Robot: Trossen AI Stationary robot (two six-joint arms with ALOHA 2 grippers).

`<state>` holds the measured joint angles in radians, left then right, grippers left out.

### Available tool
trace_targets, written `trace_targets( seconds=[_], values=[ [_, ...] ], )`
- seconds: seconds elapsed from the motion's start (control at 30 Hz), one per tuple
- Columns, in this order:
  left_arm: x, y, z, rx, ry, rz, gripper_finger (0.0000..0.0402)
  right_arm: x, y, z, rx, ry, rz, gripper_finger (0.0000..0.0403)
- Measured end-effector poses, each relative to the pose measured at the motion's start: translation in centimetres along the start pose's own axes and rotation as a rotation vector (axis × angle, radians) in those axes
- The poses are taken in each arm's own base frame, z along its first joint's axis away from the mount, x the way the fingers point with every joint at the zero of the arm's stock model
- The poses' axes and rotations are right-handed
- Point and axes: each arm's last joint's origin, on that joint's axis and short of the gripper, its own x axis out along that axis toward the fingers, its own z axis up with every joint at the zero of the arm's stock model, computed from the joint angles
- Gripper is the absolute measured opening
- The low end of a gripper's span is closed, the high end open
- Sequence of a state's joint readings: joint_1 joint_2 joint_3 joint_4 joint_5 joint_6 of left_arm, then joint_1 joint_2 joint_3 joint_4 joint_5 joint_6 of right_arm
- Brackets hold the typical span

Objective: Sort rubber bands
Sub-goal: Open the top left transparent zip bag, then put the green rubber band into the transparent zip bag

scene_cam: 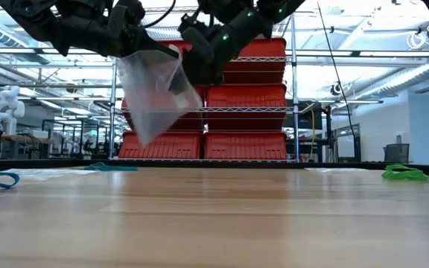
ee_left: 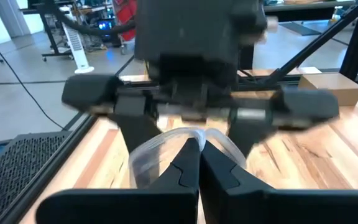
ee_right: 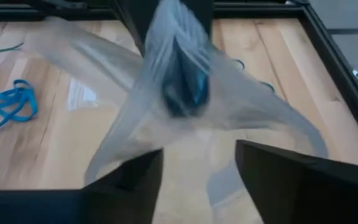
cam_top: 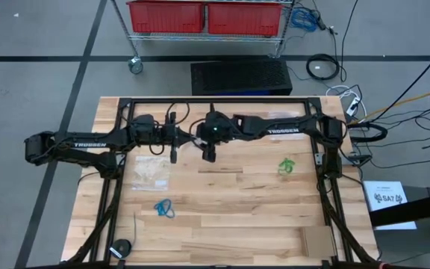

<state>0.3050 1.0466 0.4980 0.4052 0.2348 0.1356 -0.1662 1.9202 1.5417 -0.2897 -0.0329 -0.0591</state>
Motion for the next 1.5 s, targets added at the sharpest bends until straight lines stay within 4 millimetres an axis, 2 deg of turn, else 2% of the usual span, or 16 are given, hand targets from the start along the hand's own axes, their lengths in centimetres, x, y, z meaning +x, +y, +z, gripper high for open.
trace_targets(
  seconds=[0.13,0.37,0.53,0.67,0.73,0.8,0.9,1.17,1.33,1.5],
  values=[
    [0.0,0.0,0.0,-0.001,0.004,0.000,0.0000,-1.8,0.0,0.3,0.015,0.034,0.000,0.0226],
    [0.7,0.1,-0.8,0.024,0.038,-0.006,0.0000,-5.7,0.1,1.0,0.005,0.061,0.002,0.0229],
    [1.6,0.2,-1.6,0.040,0.058,-0.010,0.0000,-10.0,0.1,1.7,-0.001,0.048,-0.004,0.0229],
    [1.8,0.2,-1.8,0.040,0.056,-0.016,0.0000,-13.6,0.2,1.2,0.037,0.123,-0.019,0.0229],
    [1.8,0.2,-1.7,0.041,0.054,-0.016,0.0000,-14.9,0.3,-0.1,0.109,0.256,-0.054,0.0229],
    [1.7,0.2,-1.5,0.045,0.048,-0.015,0.0000,-15.5,0.6,-1.7,0.191,0.404,-0.104,0.0229],
    [1.5,0.2,-1.4,0.047,0.041,-0.021,0.0000,-14.9,1.5,-5.0,0.273,0.567,-0.151,0.0229],
    [1.5,0.2,-1.4,0.051,0.042,-0.024,0.0000,-14.0,2.9,-15.3,0.557,0.775,-0.299,0.0229],
    [1.5,0.2,-1.3,0.055,0.034,-0.022,0.0000,-13.8,2.9,-19.1,0.627,0.873,-0.382,0.0225],
    [1.5,0.2,-1.3,0.055,0.034,-0.022,0.0000,-13.8,2.8,-20.8,0.623,0.910,-0.452,0.0201]
  ],
)
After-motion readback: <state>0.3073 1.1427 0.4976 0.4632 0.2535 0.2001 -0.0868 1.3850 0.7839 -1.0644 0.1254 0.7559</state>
